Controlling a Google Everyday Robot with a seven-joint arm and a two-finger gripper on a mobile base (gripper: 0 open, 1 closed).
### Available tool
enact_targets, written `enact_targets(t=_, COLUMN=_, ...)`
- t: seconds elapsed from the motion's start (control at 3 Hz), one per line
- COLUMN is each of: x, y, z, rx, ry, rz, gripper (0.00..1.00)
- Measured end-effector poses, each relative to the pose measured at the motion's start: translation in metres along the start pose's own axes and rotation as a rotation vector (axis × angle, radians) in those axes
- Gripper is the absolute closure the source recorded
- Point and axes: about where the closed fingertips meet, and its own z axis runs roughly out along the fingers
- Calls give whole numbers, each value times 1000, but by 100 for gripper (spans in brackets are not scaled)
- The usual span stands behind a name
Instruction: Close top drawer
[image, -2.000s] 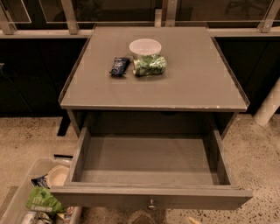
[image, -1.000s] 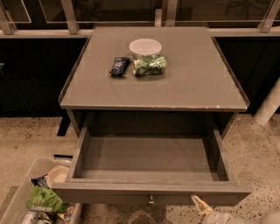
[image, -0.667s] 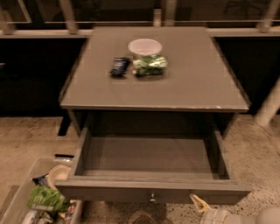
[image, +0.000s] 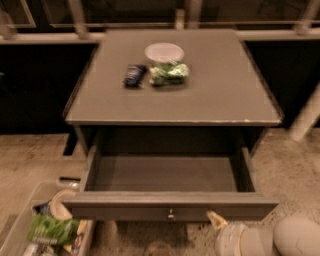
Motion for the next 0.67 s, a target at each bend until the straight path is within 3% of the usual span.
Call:
enact_targets(t=0.33, x=-20, y=-18, z=17, rx=-12, ry=2, rz=4, gripper=0)
enact_targets(t=0.67, x=-20, y=-18, z=17, rx=-12, ry=2, rz=4, gripper=0)
